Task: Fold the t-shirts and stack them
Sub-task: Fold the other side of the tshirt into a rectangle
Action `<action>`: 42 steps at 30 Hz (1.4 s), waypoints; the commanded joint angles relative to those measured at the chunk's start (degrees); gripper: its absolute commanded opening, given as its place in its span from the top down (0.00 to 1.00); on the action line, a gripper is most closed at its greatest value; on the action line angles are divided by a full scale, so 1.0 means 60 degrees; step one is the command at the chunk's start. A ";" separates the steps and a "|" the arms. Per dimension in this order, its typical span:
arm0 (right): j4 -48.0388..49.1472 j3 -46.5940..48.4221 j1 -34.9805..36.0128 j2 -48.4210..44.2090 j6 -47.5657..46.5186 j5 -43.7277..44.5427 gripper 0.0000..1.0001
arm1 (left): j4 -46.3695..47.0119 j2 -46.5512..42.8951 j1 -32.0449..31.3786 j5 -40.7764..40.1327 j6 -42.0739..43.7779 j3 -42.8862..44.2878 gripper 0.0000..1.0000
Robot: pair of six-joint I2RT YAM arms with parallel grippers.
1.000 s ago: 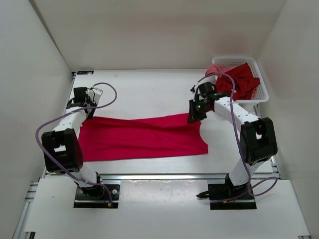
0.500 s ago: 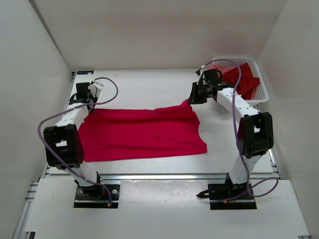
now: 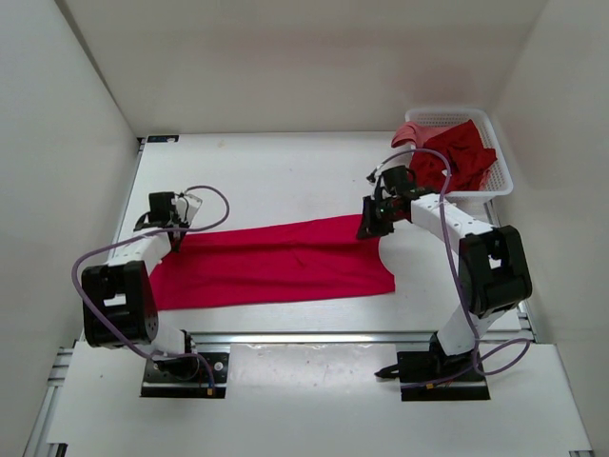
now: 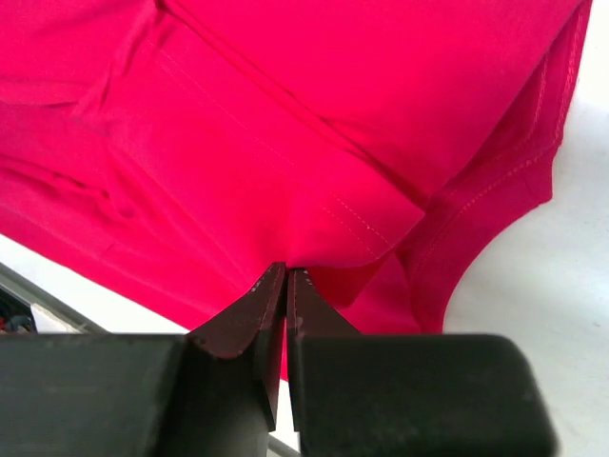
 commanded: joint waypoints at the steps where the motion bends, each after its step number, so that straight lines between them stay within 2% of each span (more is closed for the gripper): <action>1: 0.0379 -0.0069 -0.0057 -0.0416 -0.0006 -0.0150 1.00 | 0.0272 -0.0491 0.0052 -0.0093 0.0092 -0.0031 0.85; 3: 0.0393 -0.0127 -0.0027 -0.0444 -0.0080 -0.0208 1.00 | 0.0184 -0.0521 0.0110 -0.0180 0.0077 0.0012 0.78; 5: 0.0349 -0.0433 -0.0115 -0.0692 -0.0110 -0.0310 0.93 | -0.0020 -0.0652 0.0314 -0.0137 0.0120 0.0144 0.71; 7: 0.0348 -0.0871 -0.0232 -0.1000 -0.0094 -0.0486 0.81 | -0.0429 -0.0901 0.0461 0.0213 0.0018 0.0144 0.63; 9: 0.0261 -0.1357 -0.0466 -0.1598 -0.0094 -0.0662 0.76 | -0.0723 -0.1470 0.0506 0.0579 0.0134 -0.0045 0.47; 12: -0.0001 -0.1856 -0.0496 -0.2258 -0.0313 -0.0633 0.73 | -0.1104 -0.2086 0.0521 0.0859 0.0354 -0.0309 0.39; 16: -0.0646 -0.1564 -0.0117 -0.2655 -0.0797 0.0139 0.66 | -0.1704 -0.2586 0.0725 0.0991 0.0399 -0.0485 0.37; 19: -0.0852 -0.0672 0.0395 -0.2511 -0.1178 0.1004 0.56 | -0.1620 -0.2660 0.0930 0.0657 0.0165 -0.0471 0.36; 22: -0.0940 0.0632 0.0836 -0.1473 -0.1383 0.1519 0.49 | -0.1093 -0.2456 0.0975 0.0260 -0.0245 -0.0354 0.31; 25: -0.0897 0.2140 0.1041 0.0121 -0.1310 0.1550 0.48 | -0.1206 -0.1770 0.0974 0.0098 -0.0785 0.0273 0.31; 27: -0.0955 0.3498 0.1348 0.0913 -0.1412 0.1769 0.47 | -0.1340 -0.1256 0.1441 0.0171 -0.1122 0.0626 0.30; 31: -0.1086 0.4895 0.1847 0.2496 -0.1326 0.1756 0.44 | -0.1910 -0.0172 0.2102 0.0041 -0.1490 0.1022 0.30; 35: -0.1248 0.4342 0.1674 0.2559 -0.0828 0.2090 0.45 | -0.2116 0.0445 0.2204 -0.0240 -0.1695 0.0892 0.31; 38: -0.1481 0.3420 0.1074 0.1683 -0.0417 0.2923 0.45 | -0.2160 0.0621 0.2789 0.0374 -0.2104 0.1154 0.29; 42: -0.1804 0.2249 0.0472 0.0905 -0.0402 0.3482 0.39 | -0.2175 0.0928 0.2777 0.0889 -0.2180 0.1521 0.24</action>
